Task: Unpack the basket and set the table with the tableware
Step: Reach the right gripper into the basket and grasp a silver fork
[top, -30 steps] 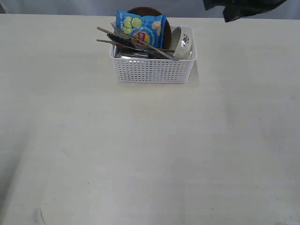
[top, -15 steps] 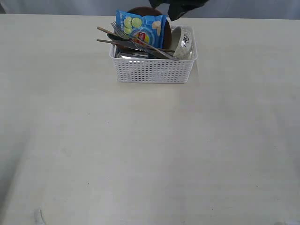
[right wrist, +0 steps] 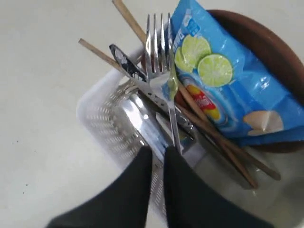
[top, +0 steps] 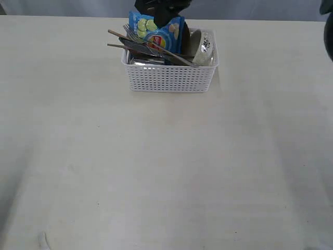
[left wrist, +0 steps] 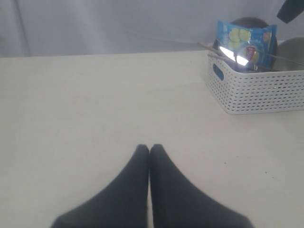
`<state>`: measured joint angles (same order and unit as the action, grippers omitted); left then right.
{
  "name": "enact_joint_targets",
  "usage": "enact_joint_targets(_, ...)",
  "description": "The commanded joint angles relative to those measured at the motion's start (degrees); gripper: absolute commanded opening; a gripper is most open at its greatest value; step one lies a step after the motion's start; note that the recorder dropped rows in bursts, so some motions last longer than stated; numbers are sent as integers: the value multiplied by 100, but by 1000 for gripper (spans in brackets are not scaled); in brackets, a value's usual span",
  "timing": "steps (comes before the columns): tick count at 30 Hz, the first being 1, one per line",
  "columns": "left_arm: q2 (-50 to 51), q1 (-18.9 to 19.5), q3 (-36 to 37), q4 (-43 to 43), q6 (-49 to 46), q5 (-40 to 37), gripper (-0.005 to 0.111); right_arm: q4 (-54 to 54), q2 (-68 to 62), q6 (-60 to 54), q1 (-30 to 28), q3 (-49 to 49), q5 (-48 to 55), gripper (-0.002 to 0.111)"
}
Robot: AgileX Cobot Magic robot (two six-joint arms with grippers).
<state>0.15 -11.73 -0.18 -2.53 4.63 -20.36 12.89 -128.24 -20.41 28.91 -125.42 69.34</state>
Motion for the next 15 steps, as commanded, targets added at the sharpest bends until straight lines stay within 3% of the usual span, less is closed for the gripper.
enact_joint_targets(1,-15,-29,18,-47,24,61,0,29,-172,-67,-4,-175,62,35)
enact_joint_targets(4,-15,-29,18,-47,24,61,0,-184,-261,-145,-4,-175,62,46)
enact_joint_targets(15,-15,-29,18,-47,24,61,0,-284,-749,-258,-4,-175,62,46)
